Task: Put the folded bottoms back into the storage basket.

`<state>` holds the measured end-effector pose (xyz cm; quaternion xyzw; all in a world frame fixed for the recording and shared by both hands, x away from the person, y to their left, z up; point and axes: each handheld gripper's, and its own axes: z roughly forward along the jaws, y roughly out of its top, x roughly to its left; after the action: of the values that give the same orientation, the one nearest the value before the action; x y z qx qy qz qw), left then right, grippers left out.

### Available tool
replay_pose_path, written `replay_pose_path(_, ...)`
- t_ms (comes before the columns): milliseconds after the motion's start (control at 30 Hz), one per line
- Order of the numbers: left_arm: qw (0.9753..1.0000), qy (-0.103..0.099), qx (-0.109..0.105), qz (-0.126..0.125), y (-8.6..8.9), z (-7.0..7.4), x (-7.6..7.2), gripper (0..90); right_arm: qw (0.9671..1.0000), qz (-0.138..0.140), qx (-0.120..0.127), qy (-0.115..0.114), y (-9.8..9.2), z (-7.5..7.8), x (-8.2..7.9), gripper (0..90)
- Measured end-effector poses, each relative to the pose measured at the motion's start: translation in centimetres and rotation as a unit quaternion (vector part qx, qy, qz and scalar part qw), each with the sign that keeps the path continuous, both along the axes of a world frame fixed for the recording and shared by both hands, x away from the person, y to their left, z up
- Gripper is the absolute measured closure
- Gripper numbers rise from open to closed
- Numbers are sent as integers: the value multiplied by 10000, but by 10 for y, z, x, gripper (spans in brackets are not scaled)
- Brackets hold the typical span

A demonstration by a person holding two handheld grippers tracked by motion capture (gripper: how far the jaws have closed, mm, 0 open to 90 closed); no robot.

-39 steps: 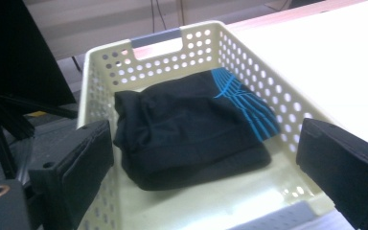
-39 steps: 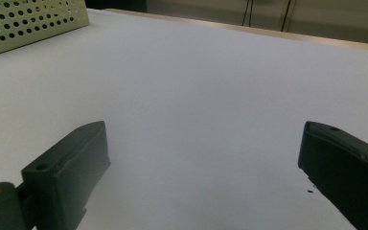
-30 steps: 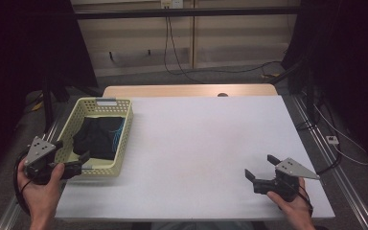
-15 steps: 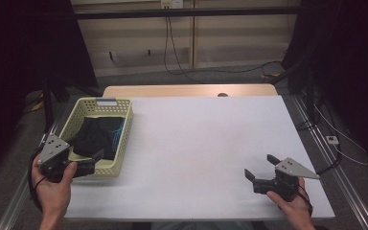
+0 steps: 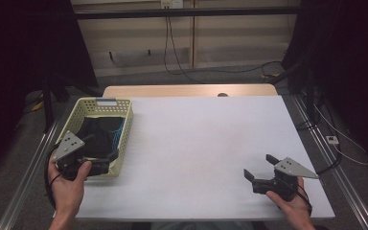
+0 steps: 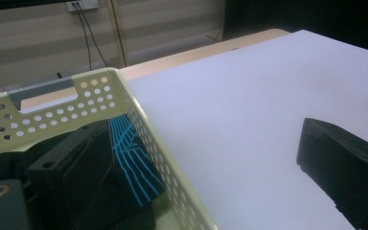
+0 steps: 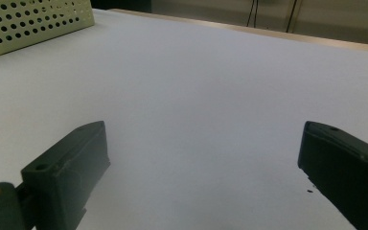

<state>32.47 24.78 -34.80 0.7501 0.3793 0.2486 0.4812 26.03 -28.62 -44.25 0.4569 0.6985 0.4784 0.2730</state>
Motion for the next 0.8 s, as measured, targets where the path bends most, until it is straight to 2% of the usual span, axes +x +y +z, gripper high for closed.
replay_pose_path(67, 9999, -80, -73, 65, -4, -1, 1, 52, 10000, 0, -9, -5, 0, 0, 0, 32)
replay_pose_path(133, 9999, -20, -145, -2, -8, -2, 4, 50, 10000, 8, -13, -5, 0, 0, 1, 32)
replay_pose_path(267, 9999, -8, -29, -153, -18, -3, 8, 50, 10000, 11, 1, -6, 0, 0, 0, 32)
replay_pose_path(400, 9996, 63, -5, -263, -27, -4, 13, 50, 10000, 17, -1, -6, 1, 0, 0, 32)
replay_pose_path(433, 9996, 69, -66, -265, -30, -5, 13, 50, 10000, 19, 0, -6, 1, 0, 0, 32)
replay_pose_path(500, 9995, 57, -7, -321, -35, -6, 14, 50, 10000, 25, -3, -5, 1, 0, 0, 32)
replay_pose_path(600, 9984, 141, -29, -542, -43, -10, 14, 52, 10000, 28, 5, -8, 0, 0, 0, 32)
replay_pose_path(667, 9985, 102, 4, -537, -47, -13, 13, 52, 10000, 26, 5, -17, 0, 0, -1, 32)
replay_pose_path(700, 9983, 120, -35, -570, -49, -16, 13, 52, 10000, 28, 5, -23, 0, 0, -1, 32)
replay_pose_path(800, 9977, 215, 48, -642, -55, -20, 13, 52, 10000, 36, 3, -23, 0, 1, -1, 33)
